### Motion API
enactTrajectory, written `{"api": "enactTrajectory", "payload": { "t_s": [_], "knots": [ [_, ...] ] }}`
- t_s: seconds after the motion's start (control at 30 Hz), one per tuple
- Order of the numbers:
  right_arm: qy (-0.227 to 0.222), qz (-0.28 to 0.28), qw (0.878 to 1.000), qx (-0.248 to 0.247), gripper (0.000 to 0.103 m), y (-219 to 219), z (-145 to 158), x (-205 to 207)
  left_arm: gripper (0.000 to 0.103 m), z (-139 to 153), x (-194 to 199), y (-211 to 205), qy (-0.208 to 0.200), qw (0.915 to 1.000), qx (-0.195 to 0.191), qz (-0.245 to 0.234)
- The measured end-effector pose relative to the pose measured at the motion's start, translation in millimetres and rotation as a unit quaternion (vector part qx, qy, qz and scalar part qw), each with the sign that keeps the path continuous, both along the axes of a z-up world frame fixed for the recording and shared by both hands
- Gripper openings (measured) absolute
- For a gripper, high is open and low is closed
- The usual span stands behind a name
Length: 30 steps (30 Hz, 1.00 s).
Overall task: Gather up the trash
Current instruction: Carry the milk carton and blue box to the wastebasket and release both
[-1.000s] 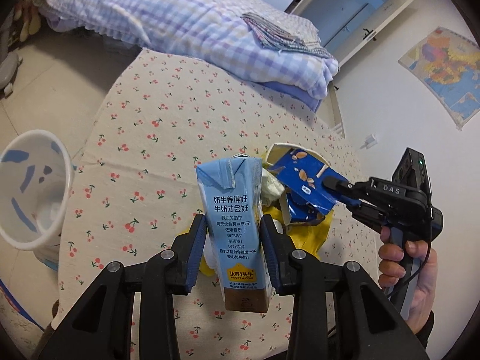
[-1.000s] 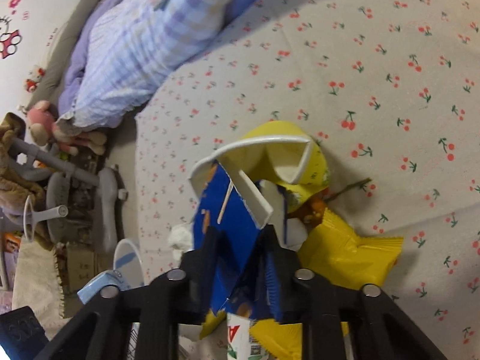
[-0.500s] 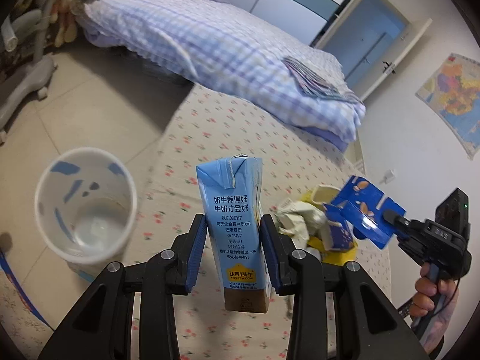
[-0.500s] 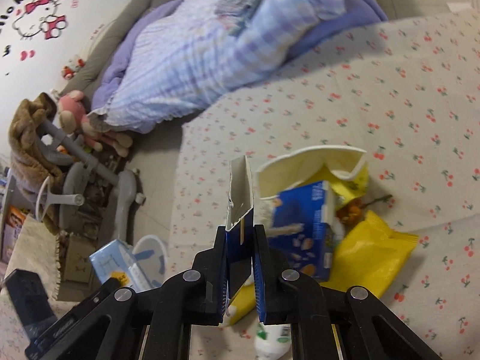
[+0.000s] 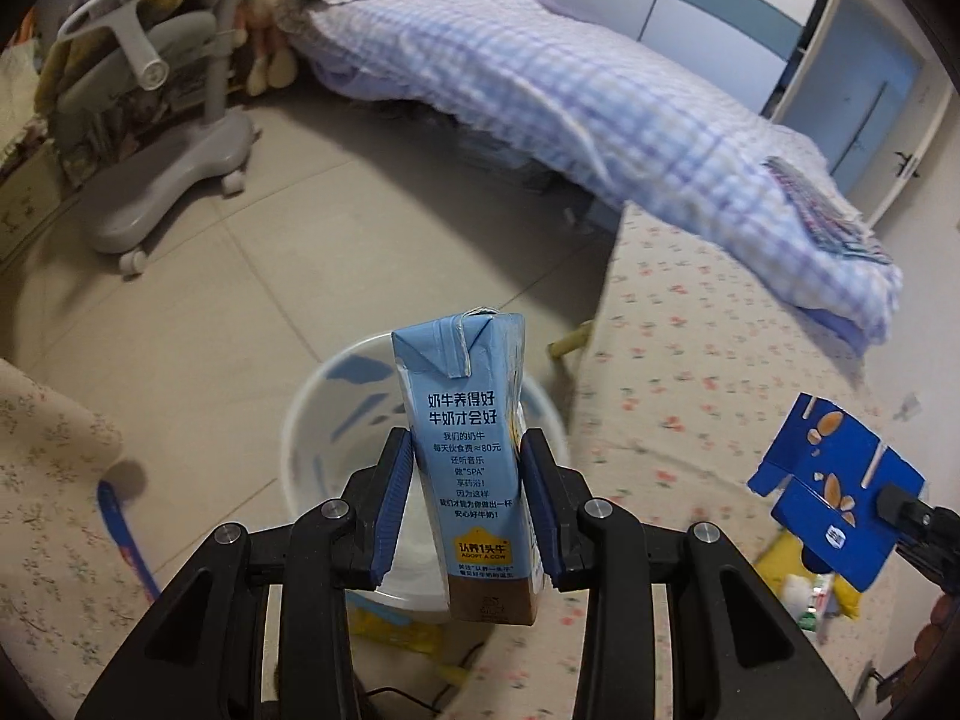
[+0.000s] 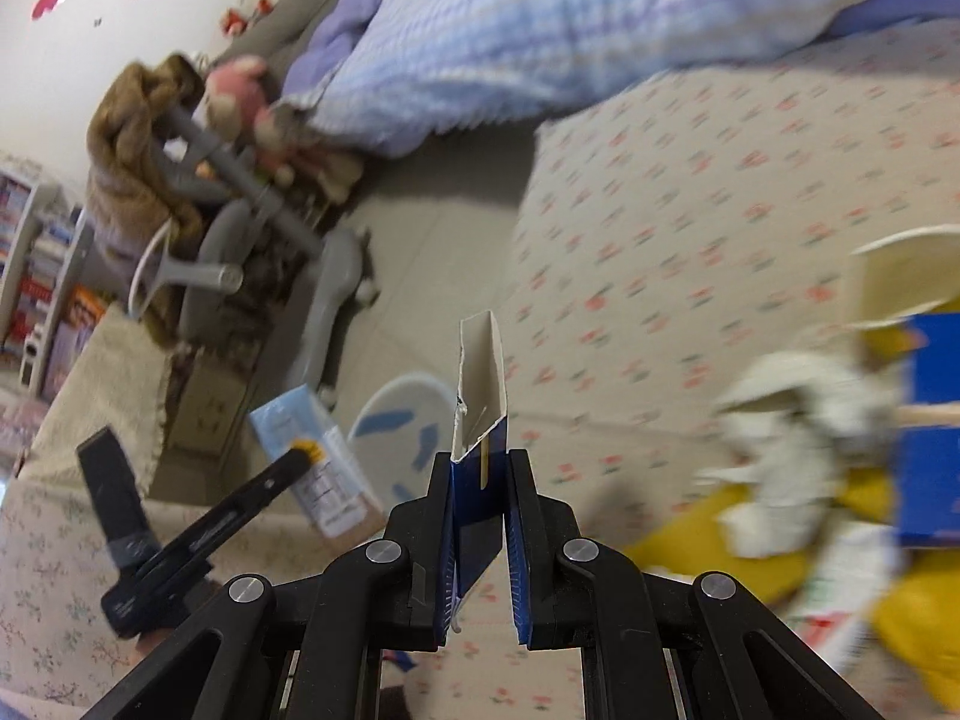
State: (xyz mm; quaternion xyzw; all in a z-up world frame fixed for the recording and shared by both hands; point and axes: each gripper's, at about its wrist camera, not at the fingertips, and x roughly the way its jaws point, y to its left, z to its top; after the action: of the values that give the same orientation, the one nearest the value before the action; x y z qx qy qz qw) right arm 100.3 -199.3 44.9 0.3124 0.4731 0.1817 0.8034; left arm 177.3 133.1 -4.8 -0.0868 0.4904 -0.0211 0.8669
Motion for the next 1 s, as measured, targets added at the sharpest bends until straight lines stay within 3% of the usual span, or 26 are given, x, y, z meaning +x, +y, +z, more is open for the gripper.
{"api": "enactTrajectory", "payload": {
  "t_s": [0.17, 0.27, 0.33, 0.47, 0.6, 0.87, 0.97, 1.0],
  "knots": [
    [0.019, 0.025, 0.999, 0.014, 0.013, 39.4, -20.7, 19.4, 0.043, -21.6, 12.6, 16.8, 0.032, 0.9986, 0.037, 0.017],
    [0.026, 0.036, 0.999, 0.017, 0.013, 57.6, -31.0, 28.8, 0.07, -32.3, 14.8, 28.2, 0.064, 0.9963, 0.038, 0.042],
    [0.029, 0.042, 0.999, 0.018, 0.013, 67.8, -36.2, 33.8, 0.072, -32.9, 10.1, 35.8, 0.066, 0.9959, 0.032, 0.052],
    [0.033, 0.05, 0.998, 0.015, 0.013, 81.5, -44.6, 42.2, 0.089, -30.0, -1.4, 50.3, 0.057, 0.9949, 0.051, 0.066],
    [0.04, 0.058, 0.997, 0.011, 0.013, 94.0, -53.8, 50.9, 0.09, -30.6, -9.1, 60.7, 0.061, 0.9934, 0.067, 0.07],
    [0.055, 0.068, 0.996, 0.0, 0.013, 117.0, -72.7, 59.8, 0.091, -31.9, -26.3, 71.8, 0.087, 0.9922, 0.048, 0.075],
    [0.054, 0.07, 0.996, -0.003, 0.023, 119.6, -73.1, 59.7, 0.091, -29.0, -28.2, 69.9, 0.088, 0.9922, 0.049, 0.074],
    [0.055, 0.068, 0.996, -0.006, 0.041, 118.8, -72.9, 59.7, 0.091, -27.6, -29.5, 69.2, 0.088, 0.9923, 0.048, 0.073]
  ]
}}
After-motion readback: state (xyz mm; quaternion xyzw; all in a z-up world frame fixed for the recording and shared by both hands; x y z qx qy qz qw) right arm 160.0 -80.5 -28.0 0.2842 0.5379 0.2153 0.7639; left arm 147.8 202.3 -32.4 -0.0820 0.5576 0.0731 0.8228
